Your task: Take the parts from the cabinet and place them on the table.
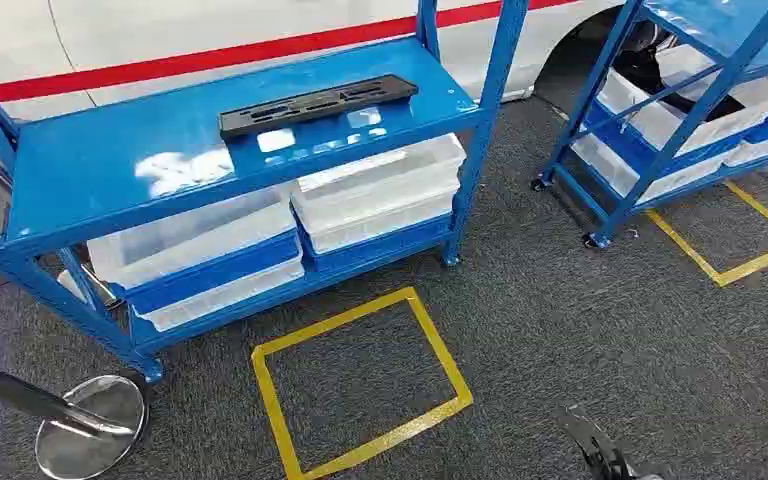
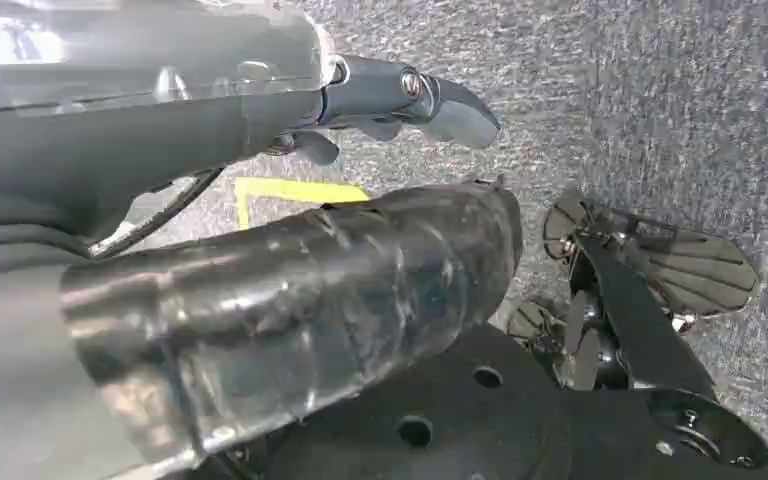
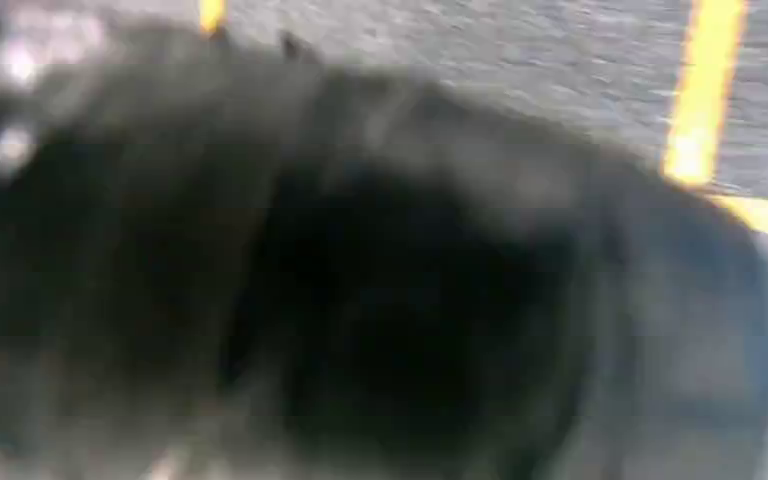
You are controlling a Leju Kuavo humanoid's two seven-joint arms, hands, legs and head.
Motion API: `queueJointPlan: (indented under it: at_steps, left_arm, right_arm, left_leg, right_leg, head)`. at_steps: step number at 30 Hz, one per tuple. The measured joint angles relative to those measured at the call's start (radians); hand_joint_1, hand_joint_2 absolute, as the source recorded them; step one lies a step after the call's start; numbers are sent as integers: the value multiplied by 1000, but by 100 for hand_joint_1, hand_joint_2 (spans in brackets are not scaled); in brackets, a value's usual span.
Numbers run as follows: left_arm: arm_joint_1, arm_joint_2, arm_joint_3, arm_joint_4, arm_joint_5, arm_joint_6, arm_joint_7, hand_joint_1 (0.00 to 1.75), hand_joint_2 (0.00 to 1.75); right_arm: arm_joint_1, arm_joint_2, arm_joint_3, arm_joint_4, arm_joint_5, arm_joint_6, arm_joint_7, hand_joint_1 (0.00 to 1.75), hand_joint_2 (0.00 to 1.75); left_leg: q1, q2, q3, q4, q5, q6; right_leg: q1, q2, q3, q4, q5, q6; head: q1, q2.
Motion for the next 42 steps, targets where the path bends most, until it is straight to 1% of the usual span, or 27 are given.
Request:
queueJointPlan:
  at_steps: [10, 11, 14, 20, 24, 31, 34, 39, 42]
  left_arm:
    - [-7, -16, 24, 9, -9, 7, 0, 0, 0]
    - [-7, -18, 26, 11, -10, 7, 0, 0, 0]
    - [-10, -21, 31, 14, -17, 9, 0, 0, 0]
    - [-14, -29, 37, 19, -30, 9, 0, 0, 0]
    - [-16, -33, 43, 23, -42, 4, 2, 0, 0]
    - [-19, -39, 48, 27, -55, -3, 6, 0, 0]
    - [-20, -41, 49, 29, -63, -9, 8, 0, 0]
    - [-25, -44, 53, 33, -74, -17, 20, 0, 0]
    - [-26, -45, 54, 34, -81, -18, 25, 0, 0]
  right_arm:
    - [-78, -21, 225, -235, -194, 21, -17, 0, 0]
    - [-89, -23, 251, -260, -213, 23, -17, 0, 175]
    - [-121, -26, 317, -334, -264, 27, -20, 0, 175]
    - [-187, -29, 482, -485, -341, 23, -30, 0, 175]
    - [-239, -29, 602, -573, -368, 7, -31, 0, 175]
    - [-318, -29, 786, -690, -392, -25, -32, 0, 175]
    - [-356, -29, 859, -722, -368, -56, -31, 0, 175]
    - [-430, -34, 1030, -764, -256, -143, -14, 0, 175]
    - [-463, -34, 1117, -780, -189, -193, -1, 0, 175]
  left_leg:
    - [0, 0, 0, 0, 0, 0]
    - [0, 0, 0, 0, 0, 0]
    - [0, 0, 0, 0, 1, 1]
    - [0, 0, 0, 0, 1, 1]
    - [0, 0, 0, 0, 1, 1]
    - [0, 0, -1, 0, 1, 1]
    - [0, 0, -1, 0, 1, 1]
    - [0, 0, 0, 1, 1, 1]
    - [0, 0, -1, 1, 2, 1]
  right_leg:
    - [0, 0, 0, 0, 0, 1]
    - [0, 0, 0, 0, 0, 1]
    - [0, 0, 0, 0, 0, 1]
    - [0, 0, 0, 1, 1, 1]
    - [0, 0, 0, 1, 1, 1]
    - [0, 0, 0, 1, 1, 1]
    - [0, 0, 0, 1, 1, 1]
    - [0, 0, 0, 1, 1, 1]
    - [0, -1, -1, 1, 1, 1]
  head:
    - [0, 0]
    - [0, 0]
    - [0, 0]
    - [0, 0]
    - [0, 0]
    - [0, 0]
    - [0, 0]
    - [0, 0]
    - [0, 0]
